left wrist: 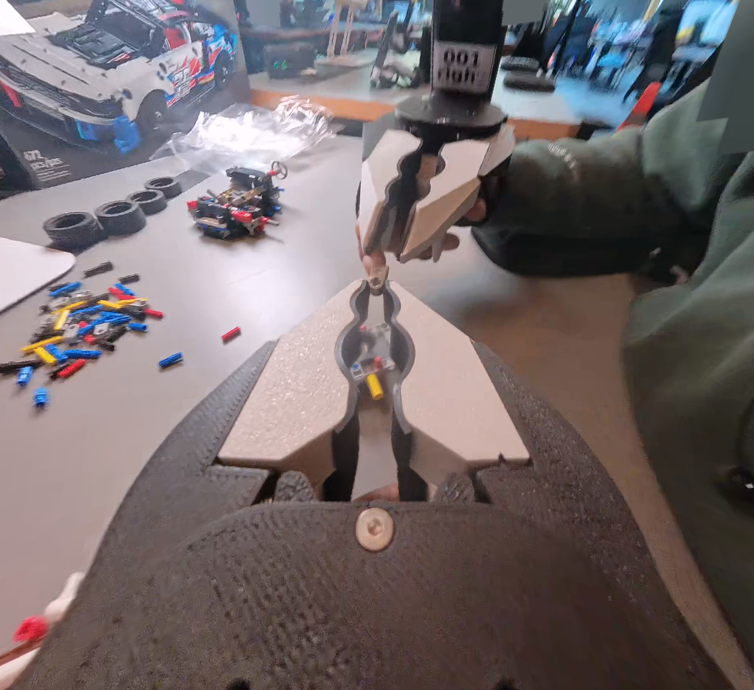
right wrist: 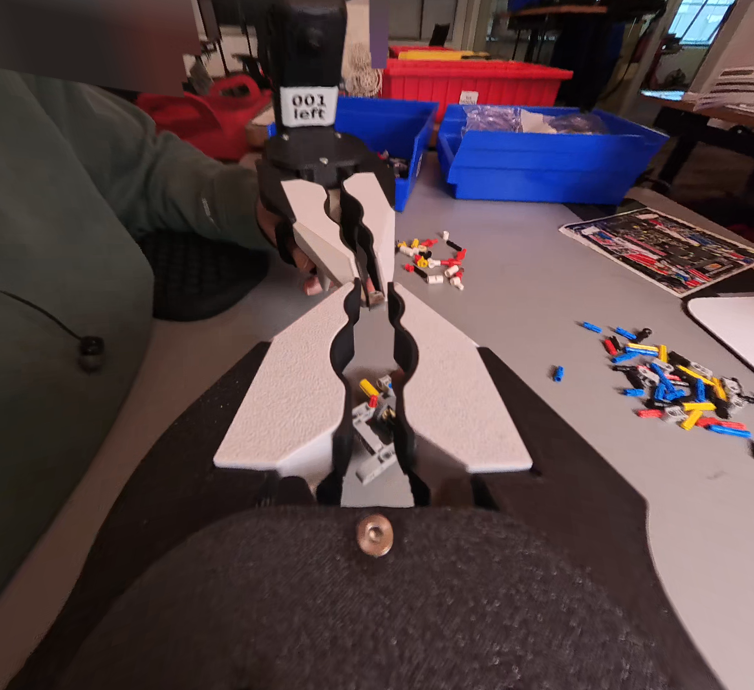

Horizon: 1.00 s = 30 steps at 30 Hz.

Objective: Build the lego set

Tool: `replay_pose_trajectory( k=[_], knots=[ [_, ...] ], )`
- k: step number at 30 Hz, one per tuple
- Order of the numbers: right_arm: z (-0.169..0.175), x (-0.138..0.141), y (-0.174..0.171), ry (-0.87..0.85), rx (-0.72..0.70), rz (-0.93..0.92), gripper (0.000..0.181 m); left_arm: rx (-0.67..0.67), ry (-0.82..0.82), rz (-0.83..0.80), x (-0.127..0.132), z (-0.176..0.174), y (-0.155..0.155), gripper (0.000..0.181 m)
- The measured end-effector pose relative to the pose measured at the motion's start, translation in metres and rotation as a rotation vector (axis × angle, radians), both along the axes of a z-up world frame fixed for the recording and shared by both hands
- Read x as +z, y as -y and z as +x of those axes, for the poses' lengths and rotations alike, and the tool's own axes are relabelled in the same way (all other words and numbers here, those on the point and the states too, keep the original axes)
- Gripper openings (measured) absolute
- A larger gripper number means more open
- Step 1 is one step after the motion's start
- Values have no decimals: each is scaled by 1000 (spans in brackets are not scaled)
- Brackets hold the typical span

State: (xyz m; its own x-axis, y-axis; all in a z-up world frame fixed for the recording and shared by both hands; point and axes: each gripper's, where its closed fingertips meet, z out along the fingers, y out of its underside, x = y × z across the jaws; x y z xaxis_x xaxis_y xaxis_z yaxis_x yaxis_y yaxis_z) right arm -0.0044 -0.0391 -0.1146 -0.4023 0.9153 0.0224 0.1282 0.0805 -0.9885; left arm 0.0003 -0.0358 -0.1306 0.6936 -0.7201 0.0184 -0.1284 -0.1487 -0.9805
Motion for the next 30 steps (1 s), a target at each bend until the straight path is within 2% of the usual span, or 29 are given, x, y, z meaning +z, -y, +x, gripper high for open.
replay_pose_trajectory(
  k=[5, 10, 17, 20, 23, 26, 30],
  knots=[
    [5, -27, -4, 123, -10, 209, 11, 31, -163, 17, -17, 4, -3, 3],
    [5, -39, -3, 161, -12, 317, 7, 26, -214, 6, -26, 7, -3, 4],
    [10, -43, -4, 191, 22, 295, 6, 4, -177, -26, -31, 9, -3, 3],
    [16, -47, -33, 236, -36, 301, 6, 57, -210, -81, -44, -5, -10, 18],
    [28, -60, -54, 306, -58, 245, 6, 34, -208, -169, -58, -8, -9, 26],
    [34, -77, -46, 366, -7, 227, 6, 12, -222, -216, -69, -7, -8, 30],
    [35, -88, -30, 407, 60, 236, 6, 29, -230, -218, -70, -9, -12, 30]
  ],
)
